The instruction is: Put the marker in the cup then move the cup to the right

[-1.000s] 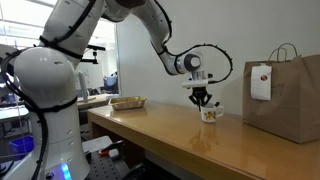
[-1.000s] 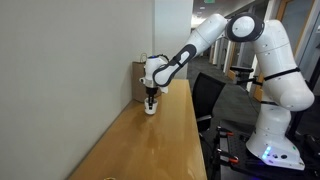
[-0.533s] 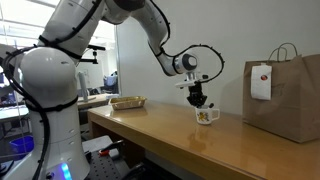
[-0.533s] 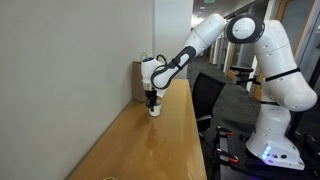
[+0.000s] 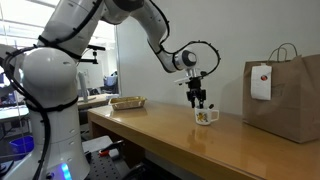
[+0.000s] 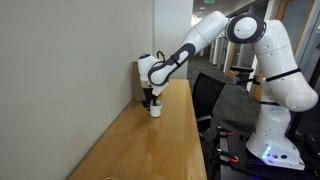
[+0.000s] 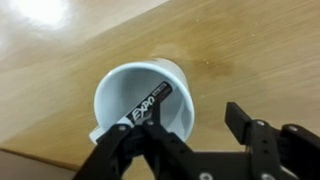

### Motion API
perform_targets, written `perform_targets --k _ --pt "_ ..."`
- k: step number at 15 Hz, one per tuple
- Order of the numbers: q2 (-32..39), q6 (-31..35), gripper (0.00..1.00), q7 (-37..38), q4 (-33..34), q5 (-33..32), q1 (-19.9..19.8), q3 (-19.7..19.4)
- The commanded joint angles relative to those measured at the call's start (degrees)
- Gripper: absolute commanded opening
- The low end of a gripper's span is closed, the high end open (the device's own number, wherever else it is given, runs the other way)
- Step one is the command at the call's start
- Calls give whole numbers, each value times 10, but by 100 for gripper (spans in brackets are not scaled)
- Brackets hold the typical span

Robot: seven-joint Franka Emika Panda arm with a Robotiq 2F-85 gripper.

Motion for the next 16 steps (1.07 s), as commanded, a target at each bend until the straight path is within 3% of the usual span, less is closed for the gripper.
perform_targets --k 1,10,16 --pt "-40 -48 100 32 -9 5 8 3" --pt "-201 -83 100 58 -104 1 15 47" --pt "-296 -83 100 64 -170 -58 10 76"
